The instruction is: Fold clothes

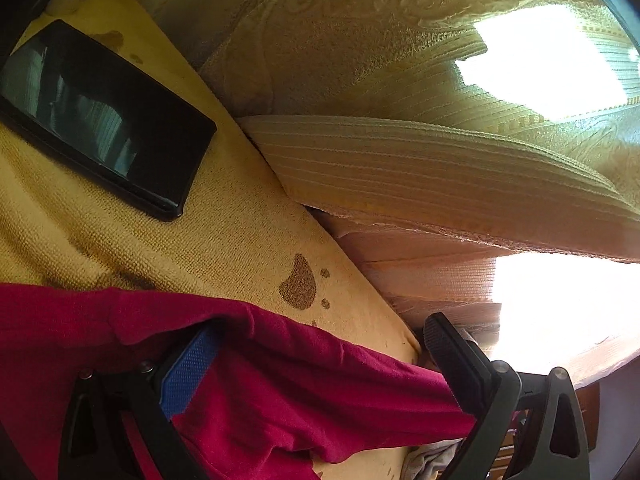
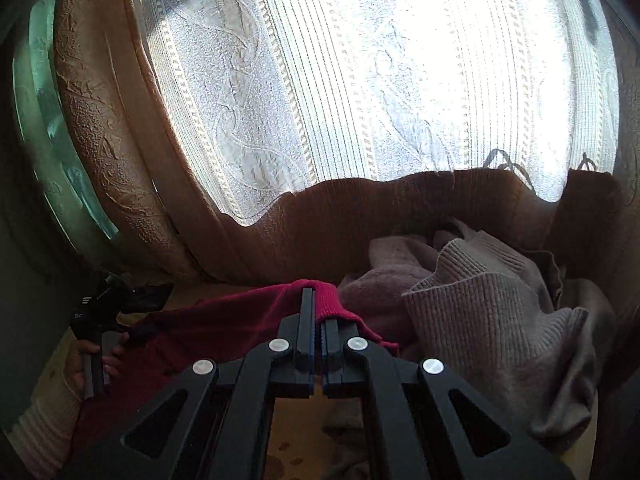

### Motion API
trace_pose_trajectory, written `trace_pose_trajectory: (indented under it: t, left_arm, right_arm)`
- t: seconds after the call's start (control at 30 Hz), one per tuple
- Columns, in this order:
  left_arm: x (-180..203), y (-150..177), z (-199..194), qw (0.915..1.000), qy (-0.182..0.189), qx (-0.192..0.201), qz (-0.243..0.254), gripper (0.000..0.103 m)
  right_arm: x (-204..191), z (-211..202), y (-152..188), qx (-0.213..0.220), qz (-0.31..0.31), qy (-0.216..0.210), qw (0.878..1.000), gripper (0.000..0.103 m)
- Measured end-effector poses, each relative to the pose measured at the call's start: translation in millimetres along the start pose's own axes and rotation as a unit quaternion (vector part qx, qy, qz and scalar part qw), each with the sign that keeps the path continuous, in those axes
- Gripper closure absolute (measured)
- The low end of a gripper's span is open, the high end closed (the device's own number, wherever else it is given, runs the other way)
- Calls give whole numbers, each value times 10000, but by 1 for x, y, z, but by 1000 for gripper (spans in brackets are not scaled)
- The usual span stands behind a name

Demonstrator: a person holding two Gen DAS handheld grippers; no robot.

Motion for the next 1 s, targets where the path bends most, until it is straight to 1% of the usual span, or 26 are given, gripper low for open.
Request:
trace_pose_trajectory:
  t: [0.1, 0.2, 0.33, 0.43, 0.5, 0.6, 0.73, 0.83, 0.93, 1.0]
  left_arm:
    - [-2, -3, 1, 10000, -39, 14, -46, 1]
    - [-6, -4, -1, 9999, -34, 36, -133, 1]
    - [-9, -6, -3, 9994, 40, -25, -330, 1]
    - [-11, -9, -6, 9985, 170, -117, -498, 1]
    - [-12, -11, -8, 9984, 180, -148, -522, 1]
    - [-17, -15, -13, 9986, 147, -127, -499, 1]
    - [-22, -20, -23, 9985, 159, -121, -512, 1]
    - [-27, -25, -29, 9979, 218, -133, -591, 1]
    - [-31, -30, -34, 9976, 189, -134, -653, 1]
    - [-32, -31, -35, 9975, 177, -176, -661, 1]
  right_arm:
    - [-10, -16, 1, 140, 66, -256, 9996, 101]
    - [-37, -46, 6, 363, -10, -661, 9972, 101]
    - [-94, -101, 25, 603, -404, -1273, 9892, 101]
    - [-148, -139, 59, 580, -880, -1765, 9786, 101]
    - [-183, -156, 89, 453, -1163, -2070, 9703, 101]
    - [-232, -166, 137, 132, -1427, -2572, 9557, 101]
    - [-291, -170, 202, -273, -2067, -3067, 9287, 101]
    - [-321, -154, 253, -758, -2407, -3156, 9147, 101]
    - [-340, -132, 293, -1132, -2535, -3151, 9075, 100]
    - [-352, -120, 313, -1381, -2558, -3193, 9020, 97]
Point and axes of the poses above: each gripper's, at about its wrist camera, not at the fingertips, and z roughly the way its jaws point, x to its right, y to its underside, the point moved 8 cm from there along z, roughly the way its jaws point, and after that the axes turned 7 degrees about y, right-handed, at the moved point
